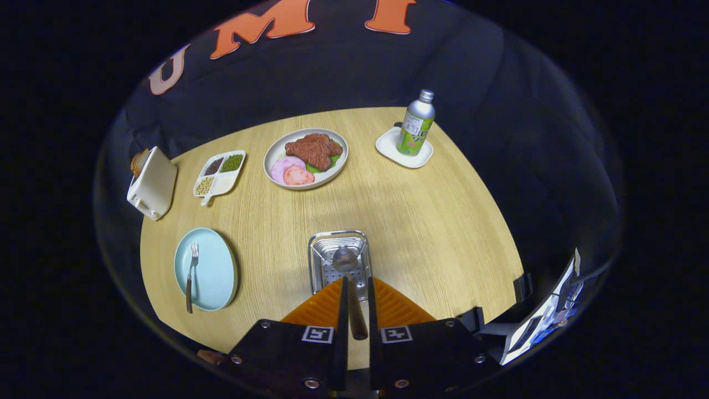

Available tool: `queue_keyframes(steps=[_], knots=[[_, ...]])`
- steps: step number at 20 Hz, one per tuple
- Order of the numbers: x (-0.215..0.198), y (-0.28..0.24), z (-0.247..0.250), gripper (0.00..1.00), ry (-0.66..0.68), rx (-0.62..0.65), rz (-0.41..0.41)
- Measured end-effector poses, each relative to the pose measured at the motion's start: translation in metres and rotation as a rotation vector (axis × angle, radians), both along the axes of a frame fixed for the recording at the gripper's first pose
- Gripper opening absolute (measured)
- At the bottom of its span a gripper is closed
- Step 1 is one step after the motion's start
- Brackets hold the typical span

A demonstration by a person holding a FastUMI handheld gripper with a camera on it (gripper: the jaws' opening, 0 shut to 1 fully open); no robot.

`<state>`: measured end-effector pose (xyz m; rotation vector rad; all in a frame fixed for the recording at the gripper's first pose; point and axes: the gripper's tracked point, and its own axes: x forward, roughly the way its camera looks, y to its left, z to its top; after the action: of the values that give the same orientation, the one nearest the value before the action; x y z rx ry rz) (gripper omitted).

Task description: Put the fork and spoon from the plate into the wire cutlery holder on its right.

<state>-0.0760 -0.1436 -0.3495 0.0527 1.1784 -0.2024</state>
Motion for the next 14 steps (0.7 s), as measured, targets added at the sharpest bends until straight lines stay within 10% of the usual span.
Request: queue_keyframes(steps=[3,14], knots=[[0.025,0.001,0.026,0.18,-0.136,0.013,-0.014],[0.103,0.062,0.210,0.79,-0.879,0.015,0.098]])
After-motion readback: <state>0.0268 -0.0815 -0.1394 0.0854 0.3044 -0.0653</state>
